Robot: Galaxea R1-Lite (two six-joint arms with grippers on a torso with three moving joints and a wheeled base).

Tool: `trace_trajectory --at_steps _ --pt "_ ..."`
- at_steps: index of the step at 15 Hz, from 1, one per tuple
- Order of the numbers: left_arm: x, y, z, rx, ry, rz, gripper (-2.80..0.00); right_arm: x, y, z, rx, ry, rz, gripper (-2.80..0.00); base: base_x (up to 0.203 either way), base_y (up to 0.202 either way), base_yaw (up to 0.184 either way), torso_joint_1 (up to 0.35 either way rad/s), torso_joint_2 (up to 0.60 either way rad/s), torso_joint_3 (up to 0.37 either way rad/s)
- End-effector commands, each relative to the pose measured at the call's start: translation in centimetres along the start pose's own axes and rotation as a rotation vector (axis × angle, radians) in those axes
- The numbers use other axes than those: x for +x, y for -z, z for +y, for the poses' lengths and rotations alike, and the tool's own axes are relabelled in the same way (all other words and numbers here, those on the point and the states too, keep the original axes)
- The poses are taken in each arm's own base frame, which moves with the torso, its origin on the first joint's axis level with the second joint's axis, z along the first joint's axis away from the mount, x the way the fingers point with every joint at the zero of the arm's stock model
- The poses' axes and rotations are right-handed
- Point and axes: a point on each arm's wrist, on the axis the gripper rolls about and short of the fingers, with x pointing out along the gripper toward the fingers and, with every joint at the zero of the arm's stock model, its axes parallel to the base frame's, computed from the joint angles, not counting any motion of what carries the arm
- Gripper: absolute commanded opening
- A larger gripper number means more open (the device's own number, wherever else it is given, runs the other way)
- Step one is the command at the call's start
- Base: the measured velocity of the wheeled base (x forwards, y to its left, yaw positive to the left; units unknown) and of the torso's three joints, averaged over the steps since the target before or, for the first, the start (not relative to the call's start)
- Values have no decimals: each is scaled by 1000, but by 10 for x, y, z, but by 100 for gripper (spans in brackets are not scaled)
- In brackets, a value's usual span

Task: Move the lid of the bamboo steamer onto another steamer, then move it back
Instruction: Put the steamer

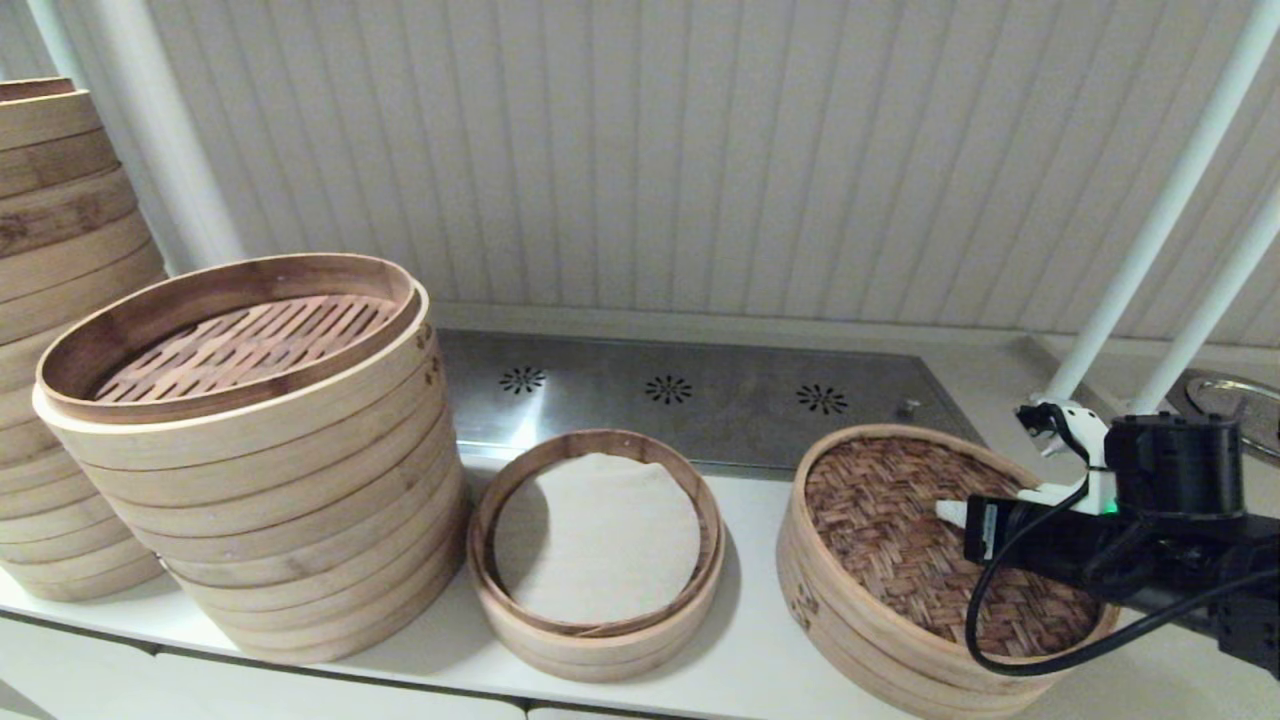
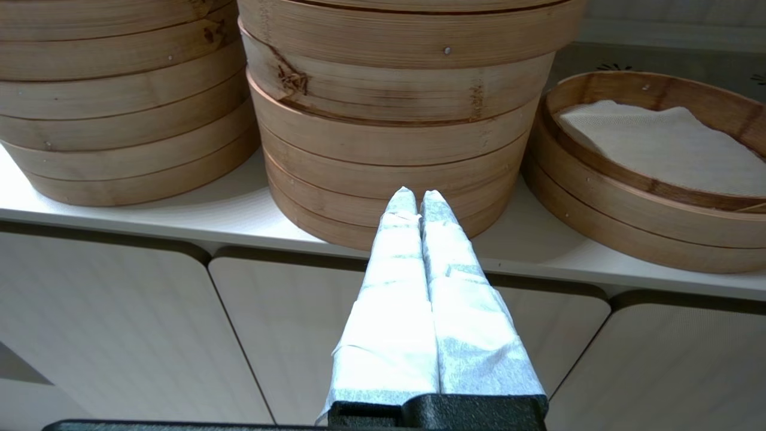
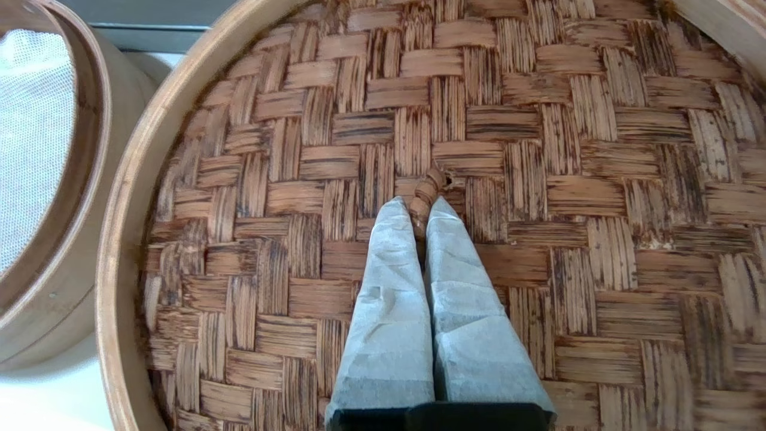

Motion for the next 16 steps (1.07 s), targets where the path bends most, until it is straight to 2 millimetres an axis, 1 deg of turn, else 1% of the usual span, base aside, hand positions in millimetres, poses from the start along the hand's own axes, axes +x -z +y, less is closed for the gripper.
trace_trajectory --at_steps 1,13,14,16 --pt "0 0 0 -1 -1 0 -280 3 -1 -1 2 1 0 -280 0 0 0 0 0 0" --pt "0 0 0 -1 0 0 -280 10 6 -4 9 13 37 -280 0 0 0 0 0 0" --pt "0 0 0 -1 0 0 -280 9 6 -4 9 11 35 0 0 0 0 0 0 0" --pt "0 0 0 -1 0 0 -280 7 4 -4 8 4 26 0 0 0 0 0 0 0"
